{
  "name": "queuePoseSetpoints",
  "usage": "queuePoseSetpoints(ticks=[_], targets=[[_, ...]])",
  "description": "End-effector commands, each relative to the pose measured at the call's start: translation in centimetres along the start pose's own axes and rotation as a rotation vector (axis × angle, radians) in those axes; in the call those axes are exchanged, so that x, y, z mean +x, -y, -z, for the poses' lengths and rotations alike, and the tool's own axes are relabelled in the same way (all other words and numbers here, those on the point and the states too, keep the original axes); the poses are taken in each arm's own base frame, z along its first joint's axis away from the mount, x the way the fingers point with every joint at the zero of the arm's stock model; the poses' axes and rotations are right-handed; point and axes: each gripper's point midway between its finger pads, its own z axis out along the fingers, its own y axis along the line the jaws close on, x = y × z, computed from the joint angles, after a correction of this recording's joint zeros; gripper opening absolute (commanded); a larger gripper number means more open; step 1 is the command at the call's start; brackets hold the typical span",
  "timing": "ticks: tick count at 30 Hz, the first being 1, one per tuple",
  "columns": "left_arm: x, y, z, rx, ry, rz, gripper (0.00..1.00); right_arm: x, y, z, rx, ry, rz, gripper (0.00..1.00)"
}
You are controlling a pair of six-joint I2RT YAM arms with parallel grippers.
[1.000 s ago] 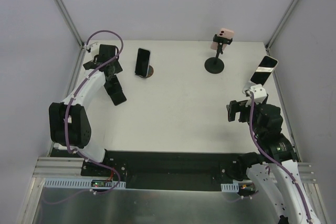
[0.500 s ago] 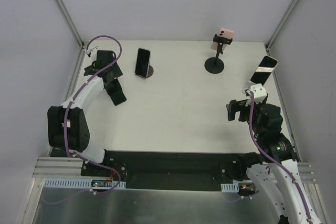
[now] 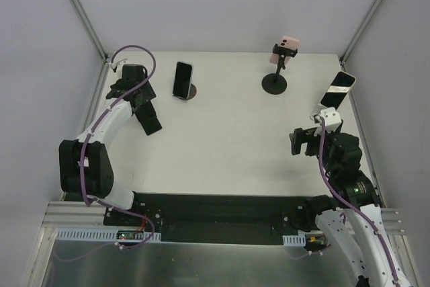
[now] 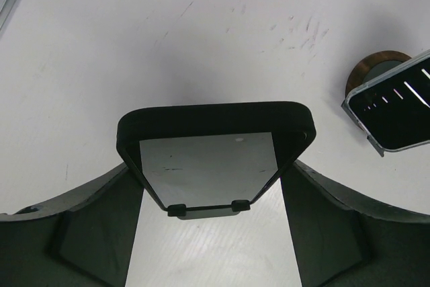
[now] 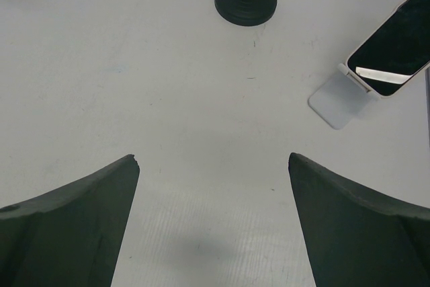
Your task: Remove the phone from the phone stand
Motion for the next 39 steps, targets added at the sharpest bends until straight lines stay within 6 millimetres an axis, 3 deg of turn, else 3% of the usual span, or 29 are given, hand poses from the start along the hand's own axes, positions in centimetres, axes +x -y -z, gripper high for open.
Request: queuePoseSetpoints(ticks=[1, 9, 14, 20, 29, 33, 39], targets=[[-2.5, 0.4, 2.0, 0.057, 0.075, 0.005, 0.3, -2.1, -0.4, 0.2, -0.025, 0.078, 0.001, 0.96], [-5.3, 1.1, 4.5, 0.11, 0.15, -0.006, 0.0, -2.2, -0.5, 0.3, -0.027, 0.084, -0.004, 0.96], [-7.3, 2.5, 6.9, 0.204, 0.189, -0.018, 0.0, -2.2, -0.5, 0.4, -0.029, 0.086, -0.003, 0.96], [-8.2, 4.1, 10.0, 0.302, 0.143, -0.047, 0.0, -2.4, -0.5, 0.5, -0.029, 0.09, -0.003, 0.96], [-3.7, 5.6, 12.9, 0.352, -0.078, -0.162, 0.0, -2.5, -1.5, 0.5, -0.083, 0.093, -0.015, 0.96], [-0.2, 5.2, 13.4, 0.325, -0.225, -0.217, 0.0, -2.5, -2.2, 0.2, -0.114, 0.089, -0.025, 0.96], [4.8, 6.6, 14.7, 0.349, -0.388, -0.298, 0.0, -2.4, -2.6, -0.1, -0.136, 0.085, -0.046, 0.96]])
